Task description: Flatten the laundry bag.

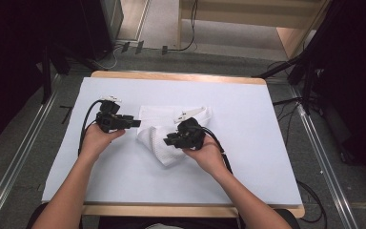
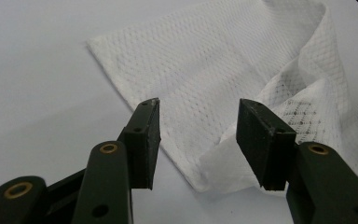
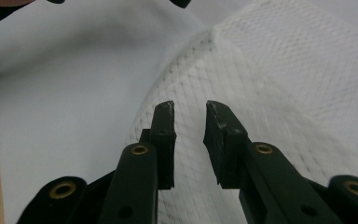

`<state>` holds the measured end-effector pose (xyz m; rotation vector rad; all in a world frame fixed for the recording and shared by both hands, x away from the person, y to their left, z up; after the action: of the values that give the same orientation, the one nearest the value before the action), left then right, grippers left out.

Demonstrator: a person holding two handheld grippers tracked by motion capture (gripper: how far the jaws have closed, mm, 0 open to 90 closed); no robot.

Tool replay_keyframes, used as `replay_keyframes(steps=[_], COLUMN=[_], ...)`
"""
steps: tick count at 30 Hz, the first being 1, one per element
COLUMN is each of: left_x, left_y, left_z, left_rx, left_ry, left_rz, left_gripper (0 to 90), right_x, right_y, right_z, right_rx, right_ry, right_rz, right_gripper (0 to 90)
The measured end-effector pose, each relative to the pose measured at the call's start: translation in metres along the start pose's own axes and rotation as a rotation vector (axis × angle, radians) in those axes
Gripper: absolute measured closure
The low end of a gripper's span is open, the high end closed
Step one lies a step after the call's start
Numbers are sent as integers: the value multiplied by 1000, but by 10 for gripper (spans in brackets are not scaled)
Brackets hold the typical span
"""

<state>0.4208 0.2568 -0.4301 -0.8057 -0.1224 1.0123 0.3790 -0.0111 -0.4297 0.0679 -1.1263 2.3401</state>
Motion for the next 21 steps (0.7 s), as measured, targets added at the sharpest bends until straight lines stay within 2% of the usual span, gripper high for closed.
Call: replay_keyframes(steps=[7, 12, 19, 21], left_x=[5, 10, 16, 18], left_y=[6, 11, 19, 20], left_z=[7, 14, 22, 24], left_rx=[-9, -17, -23, -25], left_ry=[-9, -20, -36, -40], left_rz=[16, 39, 59, 61], left_gripper=[502, 500, 498, 497], right_x=[12, 18, 9, 5], right_y=[-22, -33, -40, -40], right_z=[-13, -30, -55, -62], right_rx=[5, 19, 39, 52], right_ry=[-12, -11, -4, 5], right_rz=[42, 79, 69, 65], right_gripper=[740, 701, 577, 570])
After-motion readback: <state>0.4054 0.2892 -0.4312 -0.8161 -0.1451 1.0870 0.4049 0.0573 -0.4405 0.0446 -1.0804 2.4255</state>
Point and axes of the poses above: each handheld gripper's, and its own axes: z roughly backward along the jaws, y roughly out of its underside, x roughly to its left, the point moved 2 cm from there along -z, roughly forward along the jaws, and after that the axes turned 3 degrees about -y, right-handed, at the moved point
